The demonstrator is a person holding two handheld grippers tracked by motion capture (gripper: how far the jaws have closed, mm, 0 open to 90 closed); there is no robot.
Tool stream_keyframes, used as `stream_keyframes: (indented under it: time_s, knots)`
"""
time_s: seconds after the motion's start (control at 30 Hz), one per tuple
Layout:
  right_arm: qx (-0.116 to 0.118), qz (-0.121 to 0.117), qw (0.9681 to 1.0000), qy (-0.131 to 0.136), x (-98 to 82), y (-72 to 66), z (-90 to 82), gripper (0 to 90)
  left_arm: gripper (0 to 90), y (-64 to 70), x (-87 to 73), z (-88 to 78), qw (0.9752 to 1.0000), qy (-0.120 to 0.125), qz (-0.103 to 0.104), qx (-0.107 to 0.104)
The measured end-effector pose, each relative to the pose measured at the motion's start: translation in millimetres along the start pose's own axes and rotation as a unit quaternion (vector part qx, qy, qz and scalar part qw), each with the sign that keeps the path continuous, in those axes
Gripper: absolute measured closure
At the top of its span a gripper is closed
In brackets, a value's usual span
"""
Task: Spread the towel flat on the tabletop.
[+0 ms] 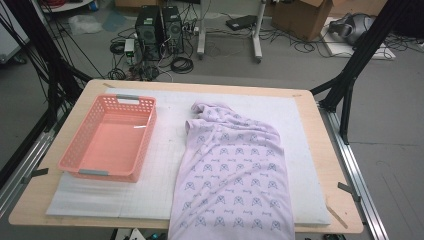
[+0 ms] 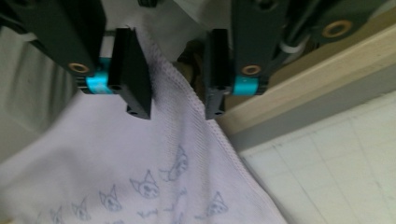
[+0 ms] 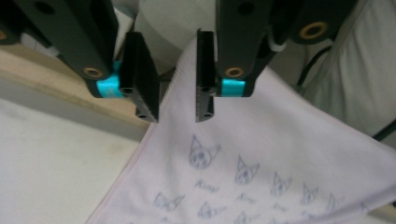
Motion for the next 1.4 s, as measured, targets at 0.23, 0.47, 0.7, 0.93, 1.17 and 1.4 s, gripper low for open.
stream_keyframes:
  time_s: [0.23,0.47,0.7,0.93,1.17,1.4]
  knots:
    - [-0.018,0.003,0.9992,0.034,15.7,7.7,-0.8,63.2,46.4,-15.7,17.3,2.6,0.9993,0.033,-0.014,0.006]
    - [-0.035,0.007,0.9982,0.048,29.3,17.0,4.3,60.7,41.5,-29.8,38.5,13.2,0.9989,0.044,-0.016,0.001]
    - [-0.044,0.008,0.9980,0.044,44.4,33.9,25.5,53.5,42.2,-46.4,60.3,36.8,0.9990,0.042,-0.014,-0.006]
    - [-0.040,0.001,0.9991,0.014,59.5,49.0,64.5,53.1,41.7,-68.3,79.2,67.1,0.9995,0.026,-0.016,-0.010]
    - [-0.038,-0.021,0.9990,-0.014,76.9,56.9,103.4,53.8,41.4,-88.6,90.5,94.1,0.9998,-0.001,-0.020,0.001]
    - [-0.047,-0.035,0.9977,-0.034,80.0,64.6,114.3,78.4,75.5,-83.3,89.0,99.7,0.9995,-0.031,0.010,0.004]
Point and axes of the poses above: each handheld gripper's, and its own axes: z roughly forward along the jaws, x roughly out of its top, y roughly to its right, the point moved 7 cm from there along z, roughly forward along the jaws, and after that the axes turned 3 degrees about -x, right-handed, at the moved point
